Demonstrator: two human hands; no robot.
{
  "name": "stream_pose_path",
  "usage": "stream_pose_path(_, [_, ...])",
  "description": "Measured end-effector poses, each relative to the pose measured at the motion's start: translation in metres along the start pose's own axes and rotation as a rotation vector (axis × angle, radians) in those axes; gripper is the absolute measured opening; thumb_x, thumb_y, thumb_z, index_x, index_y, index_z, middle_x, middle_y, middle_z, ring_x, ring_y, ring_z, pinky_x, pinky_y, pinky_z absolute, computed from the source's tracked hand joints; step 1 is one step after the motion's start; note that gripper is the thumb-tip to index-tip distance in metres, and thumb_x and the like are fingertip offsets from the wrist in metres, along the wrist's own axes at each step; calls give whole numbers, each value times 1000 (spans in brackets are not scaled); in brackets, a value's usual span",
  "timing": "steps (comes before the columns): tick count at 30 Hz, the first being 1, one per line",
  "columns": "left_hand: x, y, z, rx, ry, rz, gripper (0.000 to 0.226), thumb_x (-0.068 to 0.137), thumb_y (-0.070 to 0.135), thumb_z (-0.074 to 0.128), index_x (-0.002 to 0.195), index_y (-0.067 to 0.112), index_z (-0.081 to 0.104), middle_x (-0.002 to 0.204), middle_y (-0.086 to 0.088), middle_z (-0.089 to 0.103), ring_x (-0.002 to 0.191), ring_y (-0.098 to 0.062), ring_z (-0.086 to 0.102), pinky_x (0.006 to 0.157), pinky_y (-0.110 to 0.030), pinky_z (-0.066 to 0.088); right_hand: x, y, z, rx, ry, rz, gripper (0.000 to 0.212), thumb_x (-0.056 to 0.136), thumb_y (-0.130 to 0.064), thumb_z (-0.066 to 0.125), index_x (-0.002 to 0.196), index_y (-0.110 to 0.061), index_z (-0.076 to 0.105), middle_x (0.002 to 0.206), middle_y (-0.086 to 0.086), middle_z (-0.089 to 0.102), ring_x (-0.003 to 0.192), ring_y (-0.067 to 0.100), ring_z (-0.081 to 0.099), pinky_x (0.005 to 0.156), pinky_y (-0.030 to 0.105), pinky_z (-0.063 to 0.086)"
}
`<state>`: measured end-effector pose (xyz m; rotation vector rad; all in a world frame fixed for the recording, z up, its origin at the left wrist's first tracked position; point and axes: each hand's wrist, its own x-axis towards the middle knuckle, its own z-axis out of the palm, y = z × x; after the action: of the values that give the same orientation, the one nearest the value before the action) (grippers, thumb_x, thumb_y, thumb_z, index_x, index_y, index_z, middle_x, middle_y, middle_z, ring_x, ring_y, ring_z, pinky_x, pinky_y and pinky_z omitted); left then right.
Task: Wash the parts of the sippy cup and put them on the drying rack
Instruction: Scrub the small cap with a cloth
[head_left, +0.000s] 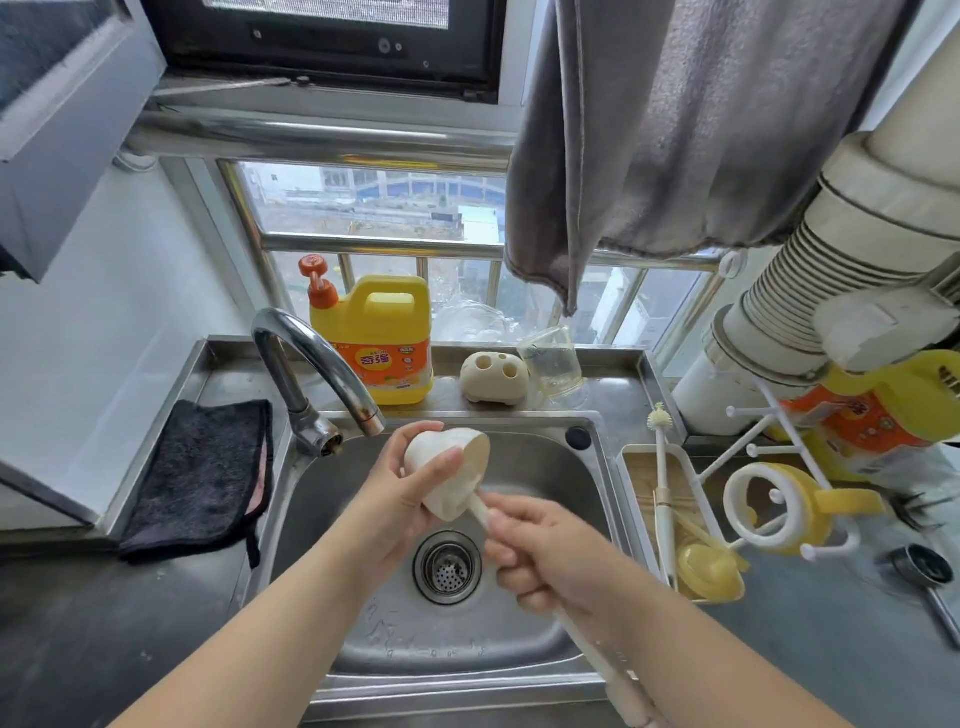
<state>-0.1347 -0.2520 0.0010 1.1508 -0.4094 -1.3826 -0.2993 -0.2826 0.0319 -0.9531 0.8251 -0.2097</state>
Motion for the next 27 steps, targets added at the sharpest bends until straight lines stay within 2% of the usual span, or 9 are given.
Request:
stream_pose_path(2, [2, -3, 1, -40, -33, 25, 58, 59, 23, 83, 110, 24, 55, 110, -11, 60, 82, -21, 66, 66, -32, 57, 0, -8, -1, 290, -53, 53, 28, 102, -16, 35, 122, -16, 54, 57, -4, 35, 38, 0, 23, 30, 9, 18])
stream_pose_path(4, [1, -3, 3, -60, -46, 31, 56, 60, 24, 82, 108, 24, 53, 110, -11, 58, 83, -21, 65, 67, -33, 57, -1, -6, 4, 236, -54, 27, 29, 102, -17, 36, 126, -16, 52, 57, -5, 36, 38, 0, 25, 31, 9, 20])
stream_pose_path(7, [-1, -4, 3, -31, -58, 0, 45, 66, 20, 74, 104, 22, 49, 108, -14, 55, 82, -22, 62, 64, -35, 57, -2, 8, 6, -490, 97, -152, 31, 102, -22, 41, 126, -33, 56, 59, -15, 52, 46, 0, 43, 44, 13, 34])
stream_pose_path(9, [-2, -8, 3, 9, -43, -37, 43, 66, 22, 73, 100, 21, 48, 106, -13, 55, 79, -22, 62, 62, -37, 56, -3, 3, -1, -1070, 211, -243, 41, 100, -22, 39, 135, -42, 45, 88, -13, 65, 75, 8, 61, 63, 22, 45])
stream_pose_path(11, [-2, -10, 3, 0, 1, -66, 47, 66, 21, 77, 101, 20, 47, 109, -14, 56, 81, -23, 63, 65, -42, 57, -3, -5, -7, -1579, 326, -214, 59, 98, -14, 36, 145, -48, 21, 100, 0, 53, 94, 26, 59, 71, 34, 41])
stream_pose_path(13, [-1, -9, 3, -7, 36, -88, 52, 69, 22, 81, 107, 18, 46, 113, -15, 58, 89, -28, 63, 70, -46, 56, -1, -9, -5, -1778, 391, -253, 73, 96, -8, 37, 146, -49, 3, 87, 2, 38, 88, 29, 56, 66, 35, 37])
stream_pose_path(18, [-7, 3, 4, 100, 29, -138, 57, 69, 37, 73, 118, 14, 56, 101, -14, 64, 84, -23, 66, 73, -42, 58, 4, 10, -7, -1364, 221, -366, 56, 96, -17, 43, 142, -48, 31, 114, 1, 63, 103, 20, 58, 84, 32, 46])
stream_pose_path(22, [-16, -1, -2, 54, 49, -229, 59, 74, 41, 69, 119, 6, 54, 108, -23, 65, 88, -30, 68, 71, -41, 58, -8, 5, -18, -1084, 124, -272, 42, 98, -18, 48, 129, -46, 52, 97, -24, 63, 76, -13, 58, 69, 8, 43])
stream_pose_path(27, [-18, -7, 6, 41, -59, -194, 56, 72, 37, 73, 116, 5, 56, 95, -16, 64, 85, -28, 66, 73, -42, 58, -13, 0, -13, -655, 38, -100, 33, 100, -25, 44, 108, -54, 58, 61, -9, 43, 50, 6, 35, 46, 17, 31])
